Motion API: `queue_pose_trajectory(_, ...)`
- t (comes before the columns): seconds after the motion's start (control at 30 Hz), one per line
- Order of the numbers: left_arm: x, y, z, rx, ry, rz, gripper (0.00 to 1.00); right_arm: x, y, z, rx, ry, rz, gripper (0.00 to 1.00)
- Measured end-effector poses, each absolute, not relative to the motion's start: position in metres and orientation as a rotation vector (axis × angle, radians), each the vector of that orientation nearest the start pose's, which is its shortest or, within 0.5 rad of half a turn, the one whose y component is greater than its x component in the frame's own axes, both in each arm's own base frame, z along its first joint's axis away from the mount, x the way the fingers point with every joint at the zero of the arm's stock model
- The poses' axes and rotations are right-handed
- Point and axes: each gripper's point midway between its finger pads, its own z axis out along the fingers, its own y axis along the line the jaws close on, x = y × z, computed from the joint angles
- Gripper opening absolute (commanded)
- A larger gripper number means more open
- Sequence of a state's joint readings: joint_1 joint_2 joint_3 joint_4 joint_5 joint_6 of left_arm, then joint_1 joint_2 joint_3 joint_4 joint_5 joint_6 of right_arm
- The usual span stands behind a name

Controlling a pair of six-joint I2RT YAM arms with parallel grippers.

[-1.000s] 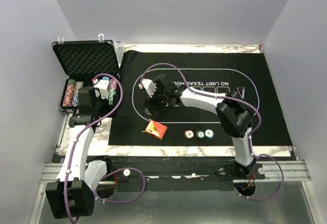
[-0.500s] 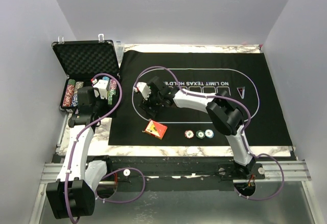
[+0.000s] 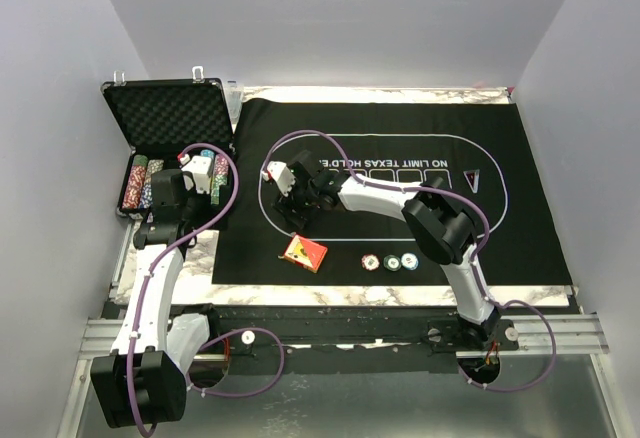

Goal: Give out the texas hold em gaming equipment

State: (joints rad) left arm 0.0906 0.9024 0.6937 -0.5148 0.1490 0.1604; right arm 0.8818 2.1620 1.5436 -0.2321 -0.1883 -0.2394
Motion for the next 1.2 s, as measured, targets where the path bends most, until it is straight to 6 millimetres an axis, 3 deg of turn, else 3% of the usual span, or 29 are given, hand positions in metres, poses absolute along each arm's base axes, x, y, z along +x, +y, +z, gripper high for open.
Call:
queue_pose_trajectory(0.33,0.268,0.005,0.133,0.157,2.282,-0.041,0.99,0.322,0.429,0.026,-1.404,2.029,0.508,0.71)
queue_pose_trajectory(0.7,0.268,0.005,0.132,0.156,2.286,-0.042,0.98,0.317,0.433,0.025,-1.436,2.045,0.494,0.49)
queue_pose_trajectory(0.93,0.268,0.005,0.132,0.156,2.286,-0.042,0.98,0.317,0.431,0.026,-1.437,2.065,0.491,0.44)
queue_pose_trajectory(1.2,0.268,0.005,0.132,0.156,2.286,-0.042,0.98,0.322,0.416,0.028,-1.413,2.126,0.479,0.44)
